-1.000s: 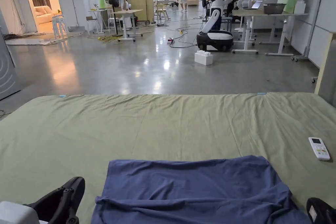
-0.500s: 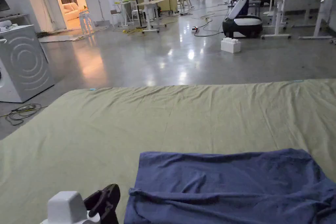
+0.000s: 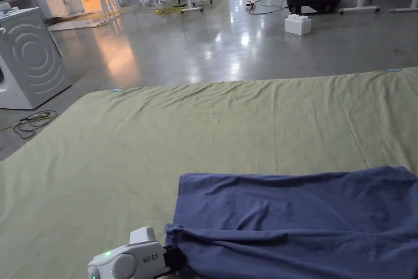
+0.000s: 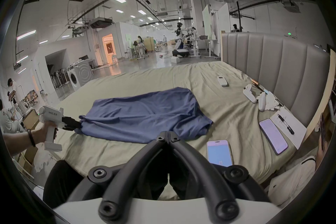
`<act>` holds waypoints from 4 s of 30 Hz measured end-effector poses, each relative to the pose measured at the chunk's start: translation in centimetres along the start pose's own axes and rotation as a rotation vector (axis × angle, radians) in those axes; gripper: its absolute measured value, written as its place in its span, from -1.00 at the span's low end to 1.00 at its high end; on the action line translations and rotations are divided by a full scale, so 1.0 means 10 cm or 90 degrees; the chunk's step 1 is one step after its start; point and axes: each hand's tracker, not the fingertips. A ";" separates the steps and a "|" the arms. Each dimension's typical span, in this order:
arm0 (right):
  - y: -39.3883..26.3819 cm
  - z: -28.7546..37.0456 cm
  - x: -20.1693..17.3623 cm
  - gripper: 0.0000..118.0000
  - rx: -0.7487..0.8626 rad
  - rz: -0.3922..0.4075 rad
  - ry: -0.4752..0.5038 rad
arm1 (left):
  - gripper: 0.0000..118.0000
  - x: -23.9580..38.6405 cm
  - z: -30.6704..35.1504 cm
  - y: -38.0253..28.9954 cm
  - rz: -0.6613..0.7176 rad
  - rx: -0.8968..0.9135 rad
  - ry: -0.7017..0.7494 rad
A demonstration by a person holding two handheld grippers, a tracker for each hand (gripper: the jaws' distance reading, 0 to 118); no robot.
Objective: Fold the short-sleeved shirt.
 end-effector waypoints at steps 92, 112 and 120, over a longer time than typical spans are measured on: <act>0.36 0.64 -0.58 -0.97 0.155 0.046 0.050 | -1.00 0.72 3.36 -1.32 -0.277 0.468 -0.075; 0.18 -0.11 -0.27 -0.97 0.028 -0.011 0.009 | 0.60 0.11 -0.14 0.87 -0.064 0.056 -0.020; 0.04 -0.20 -0.03 -0.97 -0.030 -0.021 -0.044 | -0.53 0.31 -0.82 0.99 -0.121 -0.043 0.089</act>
